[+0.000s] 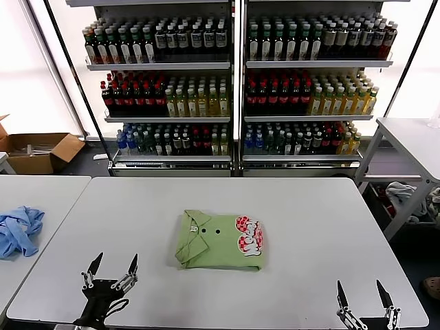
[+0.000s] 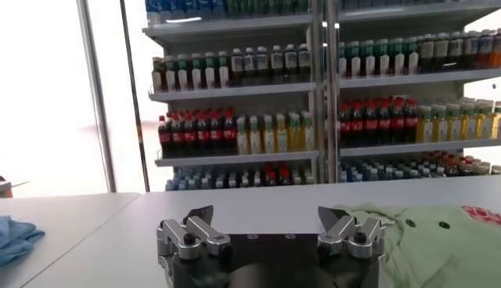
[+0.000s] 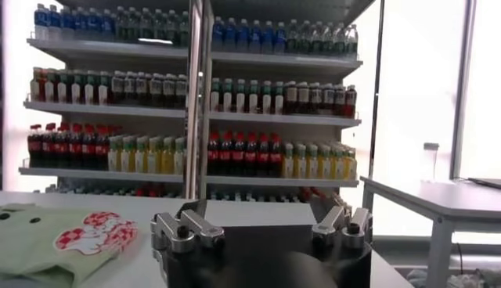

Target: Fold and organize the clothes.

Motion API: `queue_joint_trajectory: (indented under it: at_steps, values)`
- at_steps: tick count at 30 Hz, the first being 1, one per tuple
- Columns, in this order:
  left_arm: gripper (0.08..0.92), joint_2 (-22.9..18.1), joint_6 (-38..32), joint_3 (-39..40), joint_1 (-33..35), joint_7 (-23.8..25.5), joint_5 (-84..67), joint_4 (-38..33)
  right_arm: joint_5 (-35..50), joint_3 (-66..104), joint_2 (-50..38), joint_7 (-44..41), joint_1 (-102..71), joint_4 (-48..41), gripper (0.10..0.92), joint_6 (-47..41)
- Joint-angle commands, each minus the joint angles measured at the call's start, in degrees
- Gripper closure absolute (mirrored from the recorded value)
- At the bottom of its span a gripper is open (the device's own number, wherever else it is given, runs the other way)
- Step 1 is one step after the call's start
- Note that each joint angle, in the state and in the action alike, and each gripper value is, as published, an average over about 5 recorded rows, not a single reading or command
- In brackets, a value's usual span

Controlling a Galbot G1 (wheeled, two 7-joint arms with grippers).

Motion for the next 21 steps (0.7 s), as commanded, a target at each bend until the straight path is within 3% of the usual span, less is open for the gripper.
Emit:
queue_joint_trajectory:
  at_steps: [1, 21]
  values:
    - [0.177, -0.1, -0.1, 0.0, 0.0, -0.1, 0.0, 0.2, -0.2, 0.0, 0.0, 0.1, -0.1, 0.0, 0.203, 0.2]
    - [0.177, -0.3, -0.2, -0.2, 0.2, -0.1, 0.3, 0.1, -0.3, -0.2, -0.3, 0.2, 0.6, -0.1, 0.203, -0.2]
